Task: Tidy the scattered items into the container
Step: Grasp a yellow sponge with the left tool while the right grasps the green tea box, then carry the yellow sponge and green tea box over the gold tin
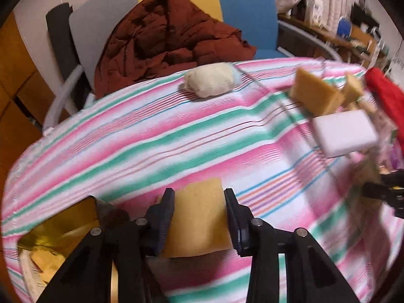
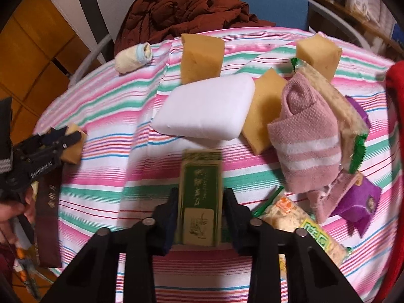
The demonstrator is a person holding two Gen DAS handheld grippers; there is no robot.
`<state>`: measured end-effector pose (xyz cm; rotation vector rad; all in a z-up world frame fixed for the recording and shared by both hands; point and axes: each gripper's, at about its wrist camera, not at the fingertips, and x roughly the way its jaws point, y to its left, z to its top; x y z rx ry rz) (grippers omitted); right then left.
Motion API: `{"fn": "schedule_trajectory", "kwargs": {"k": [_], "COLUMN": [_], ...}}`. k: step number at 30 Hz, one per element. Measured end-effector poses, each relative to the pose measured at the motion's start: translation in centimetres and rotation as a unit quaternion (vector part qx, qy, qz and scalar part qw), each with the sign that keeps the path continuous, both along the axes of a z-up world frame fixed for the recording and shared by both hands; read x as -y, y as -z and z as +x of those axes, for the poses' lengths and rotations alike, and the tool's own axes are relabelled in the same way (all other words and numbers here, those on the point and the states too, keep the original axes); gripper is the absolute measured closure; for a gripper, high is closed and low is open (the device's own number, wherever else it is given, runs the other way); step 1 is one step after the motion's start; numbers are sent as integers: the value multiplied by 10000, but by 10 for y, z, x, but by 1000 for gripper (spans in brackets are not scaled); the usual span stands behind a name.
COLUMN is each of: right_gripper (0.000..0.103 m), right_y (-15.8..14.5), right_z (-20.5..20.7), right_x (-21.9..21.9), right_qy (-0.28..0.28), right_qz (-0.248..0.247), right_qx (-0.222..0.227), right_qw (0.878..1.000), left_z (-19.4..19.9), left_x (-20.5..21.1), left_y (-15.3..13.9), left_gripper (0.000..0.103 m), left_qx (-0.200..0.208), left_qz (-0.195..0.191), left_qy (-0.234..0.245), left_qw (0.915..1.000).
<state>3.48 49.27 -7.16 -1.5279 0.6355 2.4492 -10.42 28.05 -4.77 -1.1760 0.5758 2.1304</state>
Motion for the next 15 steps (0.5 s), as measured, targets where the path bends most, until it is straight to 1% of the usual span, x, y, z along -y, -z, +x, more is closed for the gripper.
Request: {"fn": "schedule_trajectory", "kwargs": {"k": [3, 6, 7, 8, 12, 15], "right_gripper": [71, 71, 71, 71, 71, 71], "right_y": [-1, -4, -4, -5, -5, -5], "right_z": [1, 2, 1, 2, 1, 1], "right_x": [-2, -3, -4, -4, 0, 1], "right_qy": [38, 80, 84, 83, 24, -44], "right_qz": [-31, -57, -77, -81, -89, -135], "right_qx": [-53, -125, -158, -175, -218, -233], "right_qw": [10000, 9999, 9998, 9998, 9997, 9996], "left_z": [4, 16, 22, 30, 62, 85], "left_x": [-2, 2, 4, 5, 6, 15], "left_y": [-6, -14, -18, -20, -24, -18], "left_gripper": [66, 66, 66, 66, 66, 66], "left_qx": [15, 230, 367, 447, 559, 816], "left_qz": [183, 577, 826, 988, 1378, 1796], "left_qy": [67, 54, 87, 142, 328, 252], "left_qw": [9998, 9981, 9959, 9940, 9883, 9800]}}
